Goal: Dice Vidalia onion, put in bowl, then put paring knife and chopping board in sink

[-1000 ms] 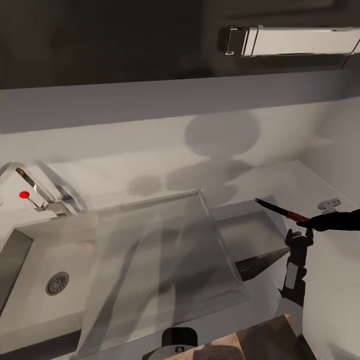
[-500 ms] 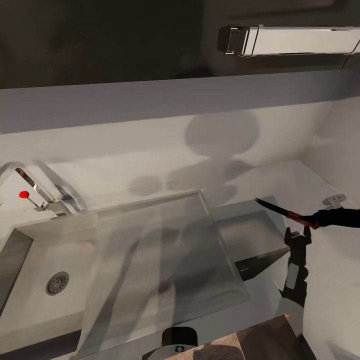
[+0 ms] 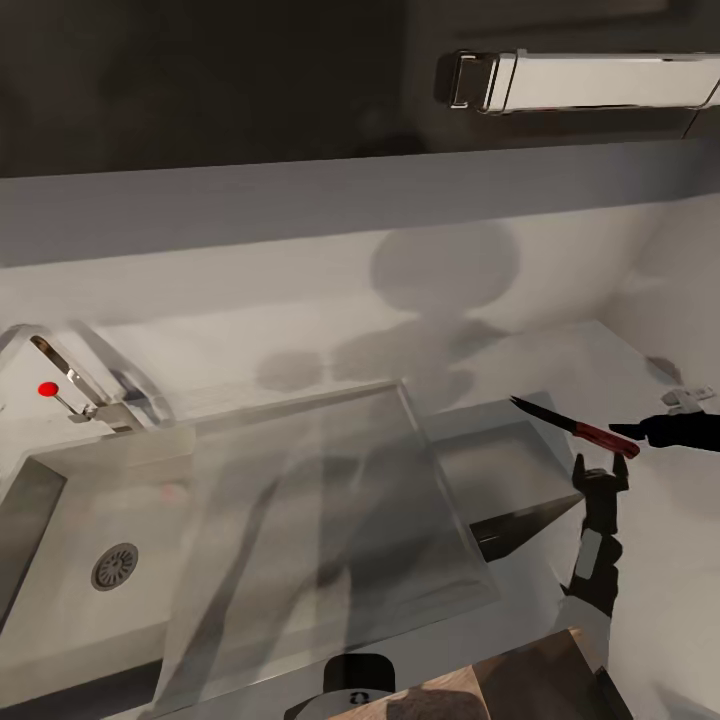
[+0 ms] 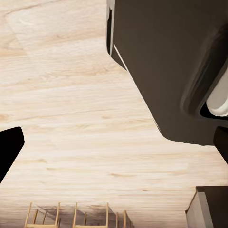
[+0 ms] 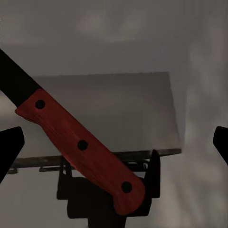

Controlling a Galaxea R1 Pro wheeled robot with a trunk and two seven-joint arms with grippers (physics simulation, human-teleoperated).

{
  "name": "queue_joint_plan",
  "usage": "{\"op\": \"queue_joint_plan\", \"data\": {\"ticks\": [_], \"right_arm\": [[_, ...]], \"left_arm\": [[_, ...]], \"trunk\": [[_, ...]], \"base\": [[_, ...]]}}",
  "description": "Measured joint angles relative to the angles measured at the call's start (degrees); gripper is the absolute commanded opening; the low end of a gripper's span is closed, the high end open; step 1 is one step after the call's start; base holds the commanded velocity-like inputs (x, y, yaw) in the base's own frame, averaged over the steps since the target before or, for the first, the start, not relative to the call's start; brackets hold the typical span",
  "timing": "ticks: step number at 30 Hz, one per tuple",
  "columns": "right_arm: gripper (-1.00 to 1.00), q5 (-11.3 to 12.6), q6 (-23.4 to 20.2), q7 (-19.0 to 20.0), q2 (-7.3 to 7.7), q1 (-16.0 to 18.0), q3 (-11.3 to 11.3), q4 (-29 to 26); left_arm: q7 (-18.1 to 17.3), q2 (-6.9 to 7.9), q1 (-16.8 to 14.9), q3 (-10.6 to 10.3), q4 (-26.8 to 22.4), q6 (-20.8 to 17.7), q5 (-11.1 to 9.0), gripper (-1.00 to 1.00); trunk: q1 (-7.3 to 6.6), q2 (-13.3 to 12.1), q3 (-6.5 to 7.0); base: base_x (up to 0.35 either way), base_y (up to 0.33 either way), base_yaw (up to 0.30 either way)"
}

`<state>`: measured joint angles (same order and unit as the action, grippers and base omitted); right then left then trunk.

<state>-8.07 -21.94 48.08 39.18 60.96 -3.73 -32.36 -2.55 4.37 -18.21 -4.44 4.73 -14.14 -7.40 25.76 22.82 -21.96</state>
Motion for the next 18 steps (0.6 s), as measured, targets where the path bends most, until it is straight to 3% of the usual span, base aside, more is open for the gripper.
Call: {"op": "queue_joint_plan", "data": {"ticks": [18], "right_arm": [[1.00, 0.11, 0.01, 0.30, -0.79, 0.00, 0.38, -0.01]], "left_arm": [[0.00, -0.05, 0.00, 0.00, 0.01, 0.00, 0.00, 1.00]], "trunk": [[0.00, 0.00, -0.23]], "base": [[0.000, 0.000, 0.000]]}}
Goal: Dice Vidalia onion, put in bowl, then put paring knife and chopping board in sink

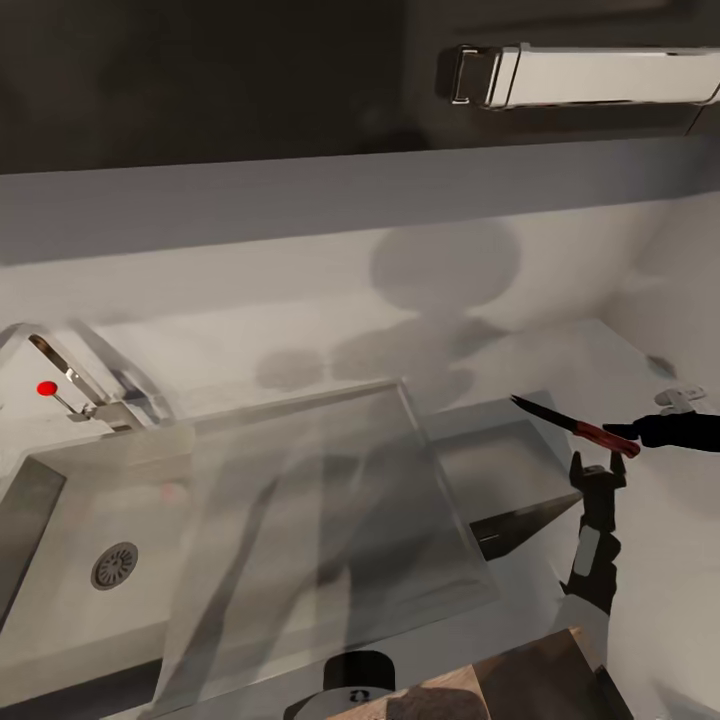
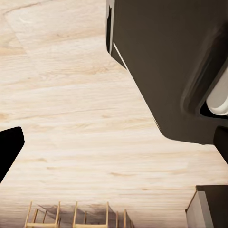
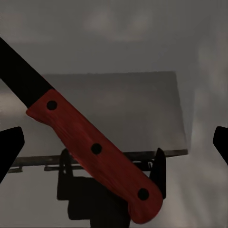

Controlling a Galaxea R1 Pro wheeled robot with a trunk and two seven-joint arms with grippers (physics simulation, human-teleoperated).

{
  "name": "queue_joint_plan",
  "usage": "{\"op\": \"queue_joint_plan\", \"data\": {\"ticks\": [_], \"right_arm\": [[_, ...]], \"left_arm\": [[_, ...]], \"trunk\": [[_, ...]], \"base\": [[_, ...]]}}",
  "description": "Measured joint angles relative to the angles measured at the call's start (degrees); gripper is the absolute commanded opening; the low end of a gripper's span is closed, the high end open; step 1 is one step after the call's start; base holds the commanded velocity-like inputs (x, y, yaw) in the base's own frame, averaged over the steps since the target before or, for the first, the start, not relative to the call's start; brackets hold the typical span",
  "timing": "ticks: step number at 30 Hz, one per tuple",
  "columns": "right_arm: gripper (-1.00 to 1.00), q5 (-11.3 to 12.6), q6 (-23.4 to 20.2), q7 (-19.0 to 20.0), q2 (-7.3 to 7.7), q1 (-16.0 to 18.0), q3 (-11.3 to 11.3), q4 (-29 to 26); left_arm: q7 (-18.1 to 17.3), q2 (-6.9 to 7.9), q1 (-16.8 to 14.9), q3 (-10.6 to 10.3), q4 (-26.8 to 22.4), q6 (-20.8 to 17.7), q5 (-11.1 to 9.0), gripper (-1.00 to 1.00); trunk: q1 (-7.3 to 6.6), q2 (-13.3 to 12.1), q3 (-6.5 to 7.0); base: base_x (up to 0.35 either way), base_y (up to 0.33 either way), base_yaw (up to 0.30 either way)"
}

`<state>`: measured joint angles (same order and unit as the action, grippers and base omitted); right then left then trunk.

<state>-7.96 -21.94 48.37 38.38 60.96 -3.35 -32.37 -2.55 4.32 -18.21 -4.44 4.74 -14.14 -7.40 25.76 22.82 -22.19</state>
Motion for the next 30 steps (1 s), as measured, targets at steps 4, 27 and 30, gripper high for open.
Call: {"op": "queue_joint_plan", "data": {"ticks": [4, 27, 30], "right_arm": [[1.00, -0.01, 0.01, 0.04, -0.07, 0.00, 0.07, 0.01], [1.00, -0.01, 0.17, 0.05, -0.11, 0.00, 0.09, 0.10], [1.00, -0.02, 0.18, 0.05, -0.16, 0.00, 0.09, 0.17]], "left_arm": [[0.00, 0.04, 0.00, -0.02, 0.00, 0.00, 0.00, 1.00], [0.00, 0.07, 0.00, -0.01, -0.01, 0.00, 0.00, 1.00], [0.00, 0.07, 0.00, 0.00, -0.01, 0.00, 0.00, 1.00]], "trunk": [[0.00, 0.00, -0.30], [0.00, 0.00, -2.37], [0.00, 0.00, -2.65]], "base": [[0.000, 0.000, 0.000], [0.000, 0.000, 0.000], [0.000, 0.000, 0.000]]}}
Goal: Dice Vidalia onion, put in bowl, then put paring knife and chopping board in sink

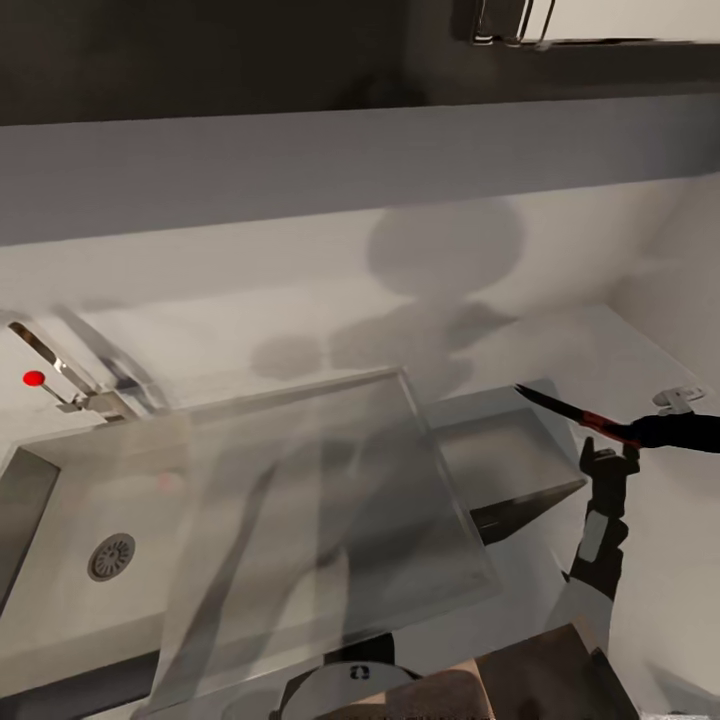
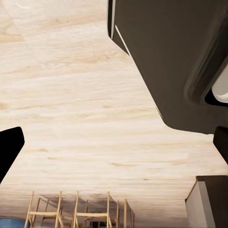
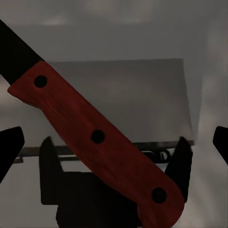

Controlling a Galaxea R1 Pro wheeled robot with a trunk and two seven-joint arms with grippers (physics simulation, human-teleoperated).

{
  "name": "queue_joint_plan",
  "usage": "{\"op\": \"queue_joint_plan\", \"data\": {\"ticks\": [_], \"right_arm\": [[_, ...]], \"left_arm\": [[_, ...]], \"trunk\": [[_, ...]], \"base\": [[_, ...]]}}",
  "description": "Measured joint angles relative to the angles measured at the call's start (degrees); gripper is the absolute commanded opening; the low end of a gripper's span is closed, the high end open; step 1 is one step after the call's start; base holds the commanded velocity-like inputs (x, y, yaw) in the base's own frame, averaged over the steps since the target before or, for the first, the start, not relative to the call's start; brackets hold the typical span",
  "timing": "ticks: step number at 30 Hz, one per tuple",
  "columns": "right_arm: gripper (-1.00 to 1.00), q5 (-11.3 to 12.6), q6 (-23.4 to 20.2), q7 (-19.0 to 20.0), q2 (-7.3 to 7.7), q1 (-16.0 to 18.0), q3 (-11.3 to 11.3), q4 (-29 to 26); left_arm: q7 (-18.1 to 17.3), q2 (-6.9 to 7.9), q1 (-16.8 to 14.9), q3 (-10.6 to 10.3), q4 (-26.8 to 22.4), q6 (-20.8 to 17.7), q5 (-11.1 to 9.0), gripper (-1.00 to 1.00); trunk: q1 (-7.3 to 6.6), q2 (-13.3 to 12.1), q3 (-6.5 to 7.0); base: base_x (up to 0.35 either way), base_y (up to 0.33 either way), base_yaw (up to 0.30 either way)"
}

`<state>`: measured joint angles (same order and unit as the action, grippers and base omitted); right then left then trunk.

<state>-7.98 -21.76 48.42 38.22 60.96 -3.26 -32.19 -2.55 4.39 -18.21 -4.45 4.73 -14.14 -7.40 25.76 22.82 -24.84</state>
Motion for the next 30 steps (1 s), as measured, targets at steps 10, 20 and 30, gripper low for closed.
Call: {"op": "queue_joint_plan", "data": {"ticks": [10, 20, 30], "right_arm": [[1.00, -0.09, 0.60, -0.03, -0.32, 0.09, -0.07, 1.43], [1.00, 0.17, 0.23, 0.12, -0.02, 0.08, -0.08, 0.40], [1.00, 0.22, 0.22, 0.08, -0.06, 0.08, -0.09, 0.31]], "left_arm": [[0.00, 0.01, 0.03, 0.03, -0.02, -0.01, 0.00, 1.00], [0.00, 0.01, 0.03, 0.03, -0.02, -0.01, 0.00, 1.00], [0.00, 0.01, 0.02, 0.03, -0.02, -0.01, 0.00, 1.00]], "trunk": [[-0.03, 0.04, -0.92], [-0.04, 0.05, -1.51], [-0.04, 0.05, -1.55]], "base": [[0.000, 0.000, 0.000], [0.000, 0.000, 0.000], [0.000, 0.000, 0.000]]}}
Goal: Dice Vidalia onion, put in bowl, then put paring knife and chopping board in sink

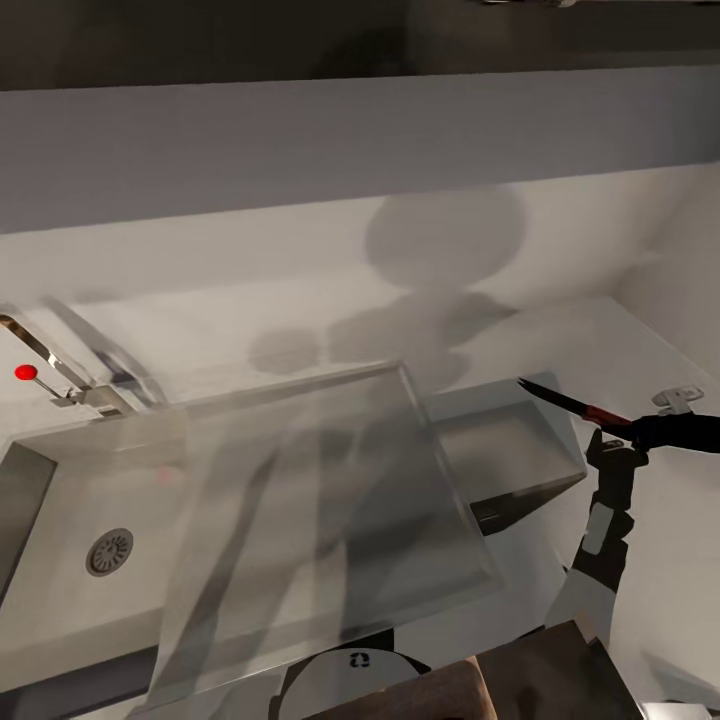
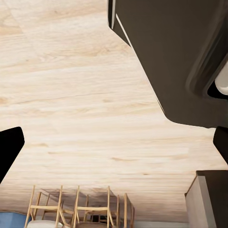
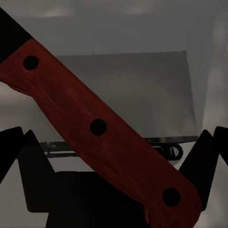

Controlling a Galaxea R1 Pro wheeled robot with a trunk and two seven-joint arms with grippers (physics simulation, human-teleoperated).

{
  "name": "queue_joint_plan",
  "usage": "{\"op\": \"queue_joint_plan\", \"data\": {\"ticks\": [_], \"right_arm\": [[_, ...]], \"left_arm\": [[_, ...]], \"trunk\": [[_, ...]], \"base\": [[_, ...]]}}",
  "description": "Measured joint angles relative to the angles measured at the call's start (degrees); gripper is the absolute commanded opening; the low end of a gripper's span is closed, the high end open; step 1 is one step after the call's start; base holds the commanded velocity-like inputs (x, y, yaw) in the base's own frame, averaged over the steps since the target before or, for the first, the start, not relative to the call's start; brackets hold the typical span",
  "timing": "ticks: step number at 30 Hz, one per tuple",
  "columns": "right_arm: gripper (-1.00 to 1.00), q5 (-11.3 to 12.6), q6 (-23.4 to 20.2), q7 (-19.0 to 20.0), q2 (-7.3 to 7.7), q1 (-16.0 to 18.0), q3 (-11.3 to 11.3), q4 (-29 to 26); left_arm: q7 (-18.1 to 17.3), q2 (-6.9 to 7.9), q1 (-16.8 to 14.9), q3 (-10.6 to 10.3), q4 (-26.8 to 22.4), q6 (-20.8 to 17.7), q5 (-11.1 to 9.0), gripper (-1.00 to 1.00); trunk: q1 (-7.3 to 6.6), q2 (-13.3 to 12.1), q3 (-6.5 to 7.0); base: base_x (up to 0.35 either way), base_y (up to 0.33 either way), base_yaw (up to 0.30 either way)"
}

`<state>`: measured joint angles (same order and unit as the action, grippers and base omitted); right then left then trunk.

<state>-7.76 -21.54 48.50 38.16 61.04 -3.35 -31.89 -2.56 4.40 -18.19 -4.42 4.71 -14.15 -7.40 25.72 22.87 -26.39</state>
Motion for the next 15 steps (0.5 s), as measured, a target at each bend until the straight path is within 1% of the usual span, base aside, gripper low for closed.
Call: {"op": "queue_joint_plan", "data": {"ticks": [3, 4, 15], "right_arm": [[1.00, -0.03, 0.01, -0.01, -0.02, 0.00, 0.00, -0.03], [-1.00, 0.02, 0.03, -0.02, -0.02, 0.00, 0.00, 0.00], [-1.00, 0.14, 0.52, 0.01, 0.01, 0.01, -0.01, 0.23]], "left_arm": [[0.00, 0.00, 0.00, 0.00, 0.00, 0.00, 0.00, 1.00], [0.00, 0.00, 0.00, 0.00, 0.00, 0.00, 0.00, 1.00], [0.00, 0.00, 0.00, 0.00, 0.00, 0.00, 0.00, 1.00]], "trunk": [[0.00, 0.00, 0.00], [0.00, 0.00, 0.00], [0.00, 0.00, 0.00]], "base": [[0.000, 0.000, 0.000], [0.000, 0.000, 0.000], [0.000, 0.000, 0.000]]}}
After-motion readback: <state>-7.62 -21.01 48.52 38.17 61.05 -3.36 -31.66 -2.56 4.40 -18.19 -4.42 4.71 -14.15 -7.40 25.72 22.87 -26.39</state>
